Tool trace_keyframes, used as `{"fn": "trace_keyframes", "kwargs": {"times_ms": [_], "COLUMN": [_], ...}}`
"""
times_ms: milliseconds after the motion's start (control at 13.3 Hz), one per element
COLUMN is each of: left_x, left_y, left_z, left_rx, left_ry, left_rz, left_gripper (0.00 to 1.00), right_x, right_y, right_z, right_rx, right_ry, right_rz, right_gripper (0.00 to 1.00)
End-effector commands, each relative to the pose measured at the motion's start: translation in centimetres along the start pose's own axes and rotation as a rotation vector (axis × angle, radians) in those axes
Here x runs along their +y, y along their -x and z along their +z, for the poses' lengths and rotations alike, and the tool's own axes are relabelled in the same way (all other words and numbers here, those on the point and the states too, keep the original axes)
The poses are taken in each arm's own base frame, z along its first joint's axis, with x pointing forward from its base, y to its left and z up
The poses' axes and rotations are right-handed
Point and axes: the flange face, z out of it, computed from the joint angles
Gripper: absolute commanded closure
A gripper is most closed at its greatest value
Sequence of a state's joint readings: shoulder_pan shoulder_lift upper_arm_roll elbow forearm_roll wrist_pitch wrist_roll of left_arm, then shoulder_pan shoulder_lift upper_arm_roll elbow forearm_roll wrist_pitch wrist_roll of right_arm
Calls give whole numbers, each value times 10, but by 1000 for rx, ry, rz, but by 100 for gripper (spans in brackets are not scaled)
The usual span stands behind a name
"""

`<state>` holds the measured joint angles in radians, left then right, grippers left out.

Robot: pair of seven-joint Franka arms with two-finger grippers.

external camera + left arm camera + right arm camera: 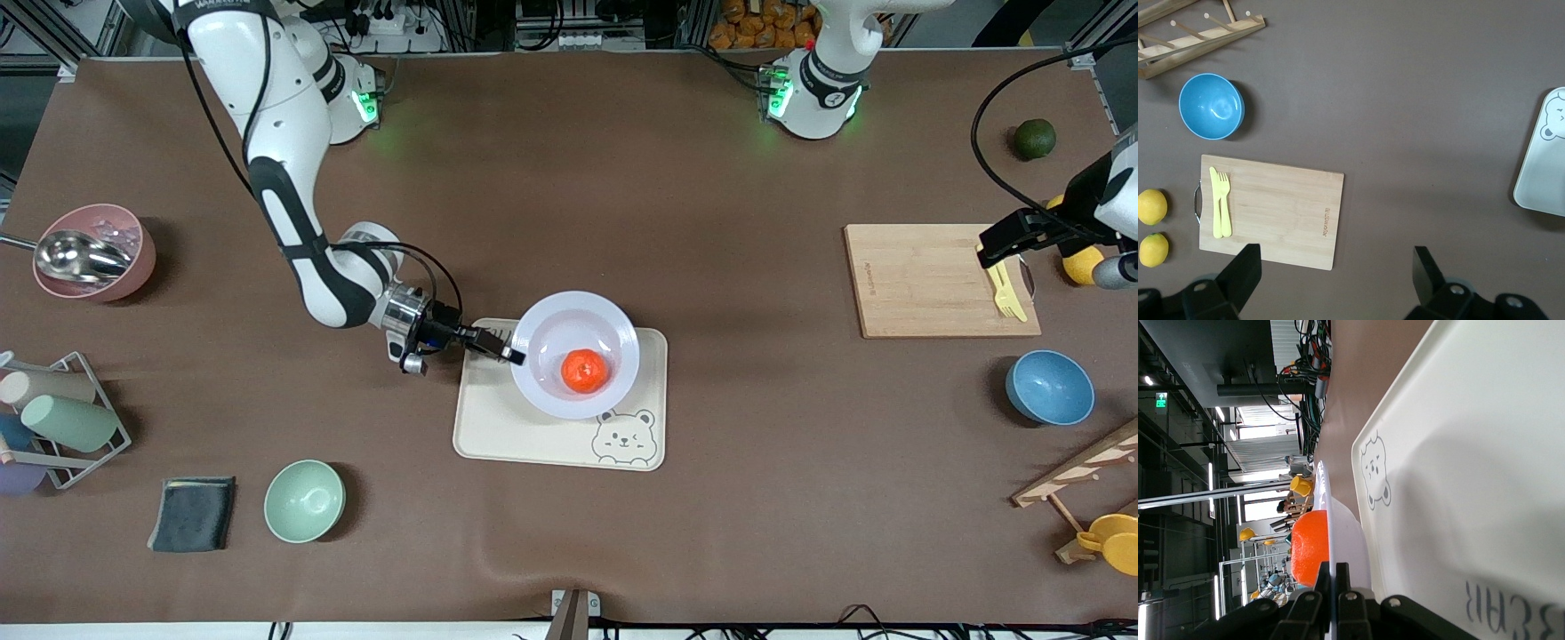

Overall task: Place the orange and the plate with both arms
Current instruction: 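Slide the plate with the right gripper onto the bear tray, then release the plate rim and open the right gripper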

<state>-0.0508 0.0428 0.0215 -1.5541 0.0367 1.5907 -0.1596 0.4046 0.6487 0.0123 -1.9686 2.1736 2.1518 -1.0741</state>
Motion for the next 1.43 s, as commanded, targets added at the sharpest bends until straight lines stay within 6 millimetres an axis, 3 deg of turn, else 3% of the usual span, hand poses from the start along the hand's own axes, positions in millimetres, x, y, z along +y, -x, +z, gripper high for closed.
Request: {"fn": "trace_keyframes", "kwargs": {"times_ms": [0, 675, 900, 1050, 1125, 1200, 1350], "left_x": [0, 0, 0, 0, 0, 0, -1], "left_y": [0, 0, 0, -1, -1, -1, -1], "left_z": [0, 0, 2, 4, 3, 3, 2], "left_rx": [-4, -4, -8, -11, -10, -10, -7], "left_ry": [24, 24, 23, 22, 23, 23, 23], "left_rz": [15, 15, 15, 15, 15, 15, 13], "left_gripper": [0, 0, 0, 0, 0, 0, 0], "right_x": [-3, 10, 18, 19, 19, 19, 20], "right_y": [-8, -20, -20, -20, -20, -20, -23], "right_z": [4, 8, 9, 9, 9, 8, 5], "right_rx": [-9, -4, -3, -4, -4, -4, 4], "right_ry": [-10, 30, 36, 37, 37, 41, 54], "right_rz": [-32, -87, -107, -108, -108, -111, -141], "right_gripper": [100, 100, 93, 81, 55, 38, 32]}}
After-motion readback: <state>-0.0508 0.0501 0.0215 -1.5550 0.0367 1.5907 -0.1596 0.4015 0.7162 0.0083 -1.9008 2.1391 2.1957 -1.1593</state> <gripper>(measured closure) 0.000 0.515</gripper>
